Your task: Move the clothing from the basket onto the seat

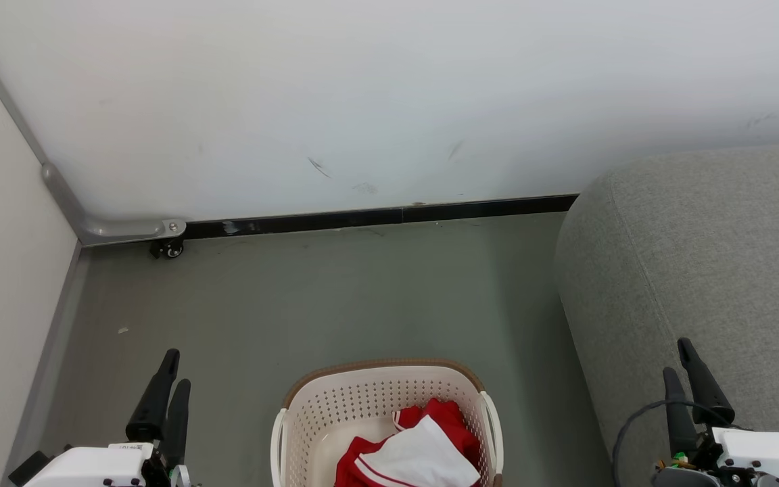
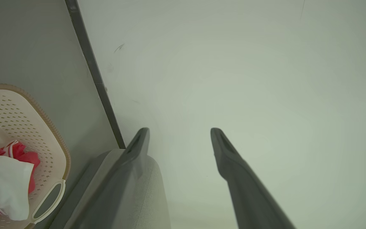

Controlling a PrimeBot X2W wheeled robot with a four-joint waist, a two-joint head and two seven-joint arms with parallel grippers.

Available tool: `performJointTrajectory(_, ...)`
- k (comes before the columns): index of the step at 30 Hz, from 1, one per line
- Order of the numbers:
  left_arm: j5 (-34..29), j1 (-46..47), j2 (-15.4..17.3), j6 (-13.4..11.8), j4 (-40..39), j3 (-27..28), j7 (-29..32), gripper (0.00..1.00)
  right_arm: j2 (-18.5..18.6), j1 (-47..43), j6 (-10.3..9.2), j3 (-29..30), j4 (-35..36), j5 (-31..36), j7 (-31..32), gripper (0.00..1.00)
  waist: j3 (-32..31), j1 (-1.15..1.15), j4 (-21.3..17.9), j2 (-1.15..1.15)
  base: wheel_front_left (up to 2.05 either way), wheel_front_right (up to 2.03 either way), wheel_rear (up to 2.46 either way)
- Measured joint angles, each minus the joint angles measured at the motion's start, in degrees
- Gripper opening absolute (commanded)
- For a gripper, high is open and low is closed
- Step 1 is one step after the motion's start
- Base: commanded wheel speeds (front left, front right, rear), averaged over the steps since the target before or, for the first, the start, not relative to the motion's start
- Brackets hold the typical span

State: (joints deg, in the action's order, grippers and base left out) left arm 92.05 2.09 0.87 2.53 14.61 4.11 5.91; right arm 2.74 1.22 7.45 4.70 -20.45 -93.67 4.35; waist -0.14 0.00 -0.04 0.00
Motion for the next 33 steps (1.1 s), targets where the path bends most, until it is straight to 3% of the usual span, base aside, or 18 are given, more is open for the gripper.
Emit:
performJointTrajectory(18,-4.5,0.0,0.2,0.1,0.0,-3.7,-3.9,1.0,0.0,0.0,0.0,-3.2,1.7,4.1,-3.6,1.0,0.1,0.1,0.1,0.0,0.0,0.0,0.0)
performJointTrajectory(33,-15.2,0.5,0.8,0.1,0.1,-5.6,-6.8,1.0,1.5,0.1,0.0,-5.4,2.0,13.8,-6.4,1.0,0.0,0.26,0.4,0.0,0.0,0.0,0.0)
